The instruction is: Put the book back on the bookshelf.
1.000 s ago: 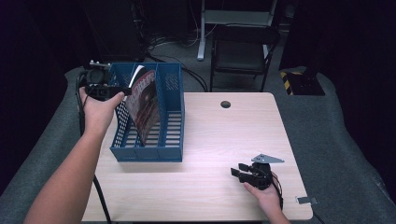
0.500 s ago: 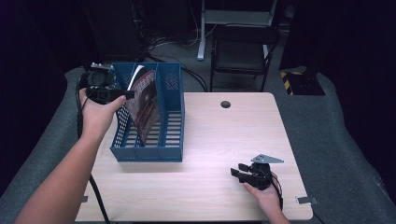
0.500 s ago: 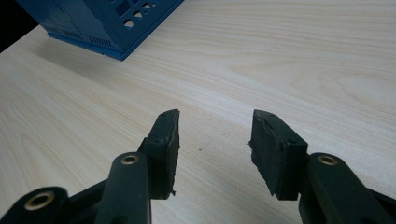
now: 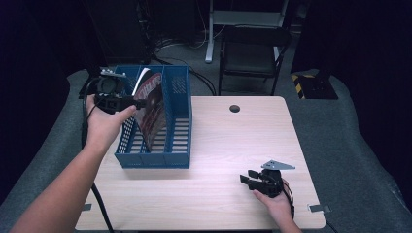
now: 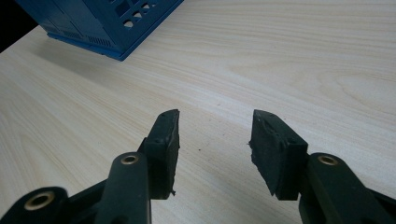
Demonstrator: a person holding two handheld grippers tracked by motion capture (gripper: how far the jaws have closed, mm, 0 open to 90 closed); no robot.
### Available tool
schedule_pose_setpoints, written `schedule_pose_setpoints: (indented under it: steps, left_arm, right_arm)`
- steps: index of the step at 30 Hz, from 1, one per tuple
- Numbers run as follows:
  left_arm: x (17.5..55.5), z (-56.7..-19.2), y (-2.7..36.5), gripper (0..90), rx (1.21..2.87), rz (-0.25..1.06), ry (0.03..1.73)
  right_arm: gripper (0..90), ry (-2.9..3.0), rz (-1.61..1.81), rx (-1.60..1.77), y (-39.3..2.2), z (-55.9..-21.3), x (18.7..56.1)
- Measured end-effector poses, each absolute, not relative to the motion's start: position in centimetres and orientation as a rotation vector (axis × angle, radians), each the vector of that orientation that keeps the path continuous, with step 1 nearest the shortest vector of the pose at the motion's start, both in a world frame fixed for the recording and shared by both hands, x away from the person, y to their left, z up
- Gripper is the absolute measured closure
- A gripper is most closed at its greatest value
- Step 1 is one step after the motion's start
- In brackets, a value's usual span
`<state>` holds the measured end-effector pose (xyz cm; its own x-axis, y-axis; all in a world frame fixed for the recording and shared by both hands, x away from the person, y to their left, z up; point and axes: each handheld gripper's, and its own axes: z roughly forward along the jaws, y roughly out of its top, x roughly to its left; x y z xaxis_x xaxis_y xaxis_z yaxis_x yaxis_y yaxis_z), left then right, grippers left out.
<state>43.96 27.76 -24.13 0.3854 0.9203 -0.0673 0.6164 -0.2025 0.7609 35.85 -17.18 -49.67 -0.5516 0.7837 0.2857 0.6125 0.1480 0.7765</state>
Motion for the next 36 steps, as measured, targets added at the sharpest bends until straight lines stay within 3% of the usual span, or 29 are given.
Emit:
schedule_pose_setpoints:
  steps: [17,36]
  left_arm:
    - [42.6,-24.3,25.8,46.7,1.979,0.484,1.234]
    - [39.4,-27.4,24.2,46.5,2.037,0.358,1.124]
  right_arm:
    - [51.9,2.231,1.362,1.378,-17.2,-49.7,35.9]
    - [51.9,2.235,1.356,1.372,-17.1,-49.7,35.8]
